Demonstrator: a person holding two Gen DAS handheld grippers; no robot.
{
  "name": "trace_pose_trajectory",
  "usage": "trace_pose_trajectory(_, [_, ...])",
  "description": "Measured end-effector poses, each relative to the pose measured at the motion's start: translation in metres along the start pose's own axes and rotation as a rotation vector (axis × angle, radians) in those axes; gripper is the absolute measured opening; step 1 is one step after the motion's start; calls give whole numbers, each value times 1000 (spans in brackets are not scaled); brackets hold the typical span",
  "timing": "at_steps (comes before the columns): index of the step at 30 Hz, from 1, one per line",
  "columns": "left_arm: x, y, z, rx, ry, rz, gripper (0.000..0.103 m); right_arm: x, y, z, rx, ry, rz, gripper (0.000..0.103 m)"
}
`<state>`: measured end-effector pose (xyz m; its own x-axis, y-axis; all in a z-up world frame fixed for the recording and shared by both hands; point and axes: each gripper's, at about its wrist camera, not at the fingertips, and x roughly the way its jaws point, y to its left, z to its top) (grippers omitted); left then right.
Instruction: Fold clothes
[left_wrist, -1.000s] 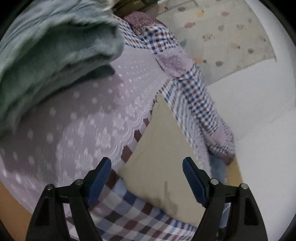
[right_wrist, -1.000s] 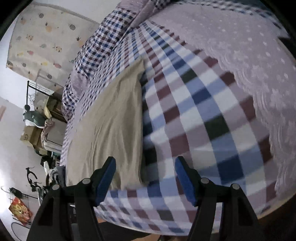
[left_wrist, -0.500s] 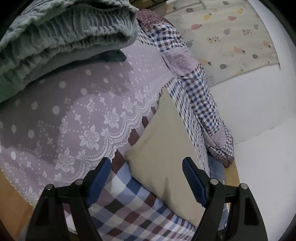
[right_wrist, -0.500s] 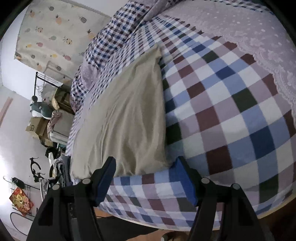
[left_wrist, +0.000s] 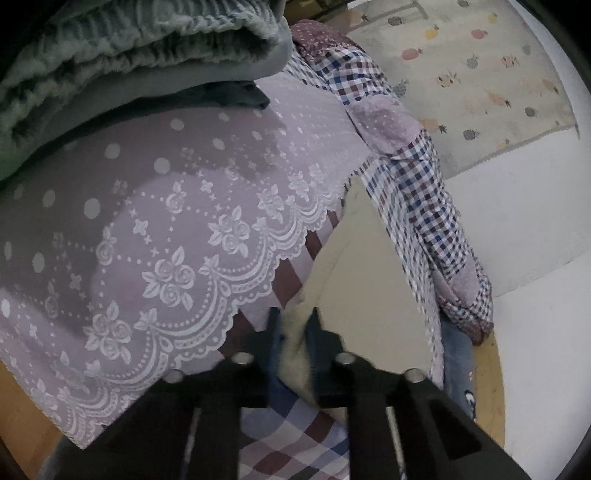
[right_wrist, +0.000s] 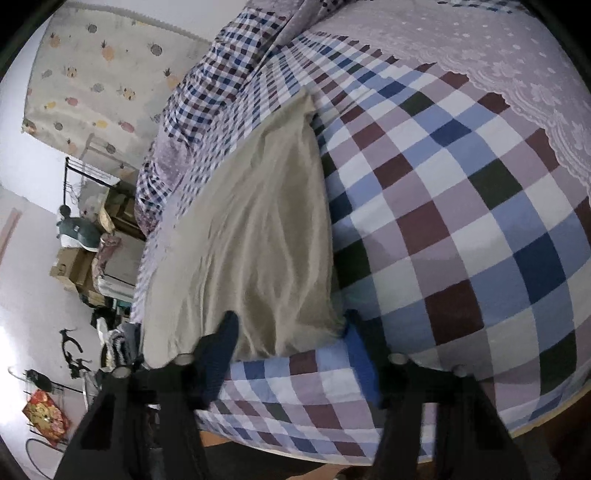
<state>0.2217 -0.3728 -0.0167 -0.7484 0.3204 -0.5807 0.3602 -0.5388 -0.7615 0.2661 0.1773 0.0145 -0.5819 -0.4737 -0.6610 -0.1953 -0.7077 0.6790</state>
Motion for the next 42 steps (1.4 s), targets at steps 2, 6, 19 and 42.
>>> trace_pose_trajectory(2, [0,0,1,-1,-7,3,6,6,4,-1,-12,9,-29,36])
trace_pose_trajectory(6, [-7,3,6,-23,-41,-28,3,-1,2,-2,-42,-1,-81,7])
trace_pose_trajectory(19, [-13,26,11,-119,2,-55,9,-39,-10,-2,-5,-95,-204,12])
trace_pose_trajectory(42, [-3,12,1,-148,45,-194,40,73,251,-124,-1035,-282,-353,55])
